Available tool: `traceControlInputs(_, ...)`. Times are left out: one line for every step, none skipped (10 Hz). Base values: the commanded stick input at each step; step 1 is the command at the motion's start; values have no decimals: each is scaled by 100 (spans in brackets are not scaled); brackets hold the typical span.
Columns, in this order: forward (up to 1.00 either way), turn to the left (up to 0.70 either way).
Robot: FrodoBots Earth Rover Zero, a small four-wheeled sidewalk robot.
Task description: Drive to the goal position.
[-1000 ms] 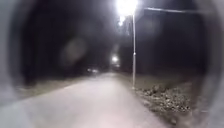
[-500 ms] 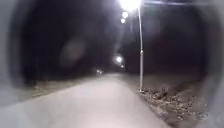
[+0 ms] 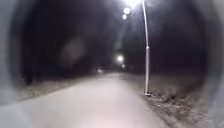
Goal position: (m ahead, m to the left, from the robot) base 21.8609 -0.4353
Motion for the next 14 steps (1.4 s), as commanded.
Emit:
traceControlInputs(100,0)
traceControlInputs(100,0)
traceControlInputs(100,0)
traceControlInputs(100,10)
traceControlInputs(100,28)
traceControlInputs(100,33)
traceControlInputs(100,12)
traceControlInputs(100,0)
traceControlInputs(100,0)
traceControlInputs(100,0)
traceControlInputs(100,0)
traceControlInputs(100,0)
traceControlInputs(100,0)
traceControlInputs(100,0)
